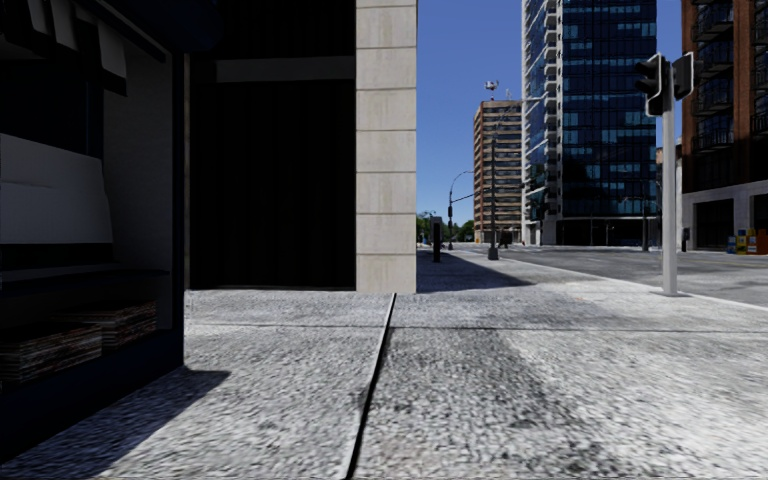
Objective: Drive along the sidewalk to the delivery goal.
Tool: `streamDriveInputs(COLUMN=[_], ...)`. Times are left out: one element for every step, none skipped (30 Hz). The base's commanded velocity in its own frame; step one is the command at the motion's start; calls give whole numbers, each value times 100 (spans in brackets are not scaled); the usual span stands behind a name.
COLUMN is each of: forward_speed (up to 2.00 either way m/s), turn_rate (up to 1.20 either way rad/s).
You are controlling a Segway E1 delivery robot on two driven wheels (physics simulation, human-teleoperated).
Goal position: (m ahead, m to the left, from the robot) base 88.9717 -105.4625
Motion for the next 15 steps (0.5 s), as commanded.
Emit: streamDriveInputs(forward_speed=[200, 200, 200, 200, 200, 200, 200, 200, 200, 200, 200, 200, 200, 200, 200], turn_rate=[-19, -19, -19, -19, -19, -19, -19, -23, -27, -29, -29, -29, -29, -29, -29])
